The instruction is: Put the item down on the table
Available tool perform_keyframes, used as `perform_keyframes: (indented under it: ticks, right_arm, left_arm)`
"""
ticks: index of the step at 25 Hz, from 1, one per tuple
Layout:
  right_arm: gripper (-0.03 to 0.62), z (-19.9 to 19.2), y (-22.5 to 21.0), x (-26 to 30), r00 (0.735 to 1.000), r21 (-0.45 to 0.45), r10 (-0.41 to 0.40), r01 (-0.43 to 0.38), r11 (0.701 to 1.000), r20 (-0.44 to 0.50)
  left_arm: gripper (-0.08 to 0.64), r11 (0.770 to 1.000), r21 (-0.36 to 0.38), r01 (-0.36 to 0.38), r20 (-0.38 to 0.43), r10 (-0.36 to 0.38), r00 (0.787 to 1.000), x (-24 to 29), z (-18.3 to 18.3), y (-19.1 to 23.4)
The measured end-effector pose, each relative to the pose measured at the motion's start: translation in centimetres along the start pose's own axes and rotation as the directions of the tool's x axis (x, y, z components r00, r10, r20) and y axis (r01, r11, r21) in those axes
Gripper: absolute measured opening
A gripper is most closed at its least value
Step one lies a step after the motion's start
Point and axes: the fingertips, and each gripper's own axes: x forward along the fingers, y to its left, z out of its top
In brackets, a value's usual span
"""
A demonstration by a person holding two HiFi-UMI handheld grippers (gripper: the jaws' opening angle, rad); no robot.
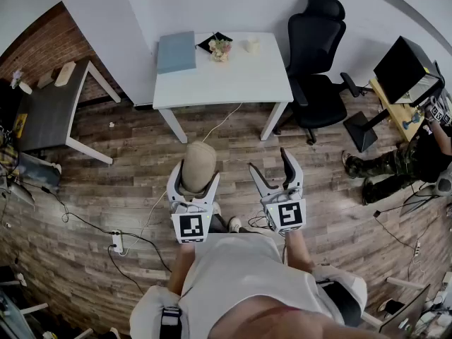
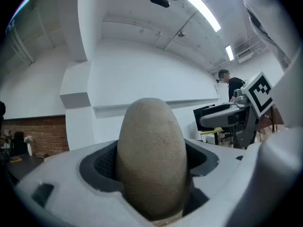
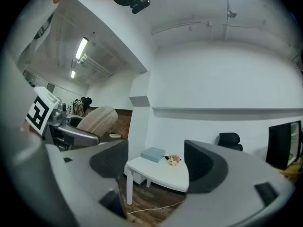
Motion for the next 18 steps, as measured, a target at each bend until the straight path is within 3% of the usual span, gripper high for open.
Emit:
perform_keyframes:
  ticks: [9,18]
  right_arm:
    - [0.370,-1.7,-0.4,1.5,0.999,-0.002,0.024,-0.024,1.000,-0.023]
    - [0.365,-3.0,-2.0,7.5,0.999,-0.007,0.016,-0.016,1.000,-0.052]
  left_arm:
    - [0.393,1.000,0.001,-0.009,-0.013,0.009,1.000,1.9,-0.9,0.2]
    - [0.393,1.000,-0.007,0.010,-0.032,-0.010,0.999,7.1,-2.6,3.1]
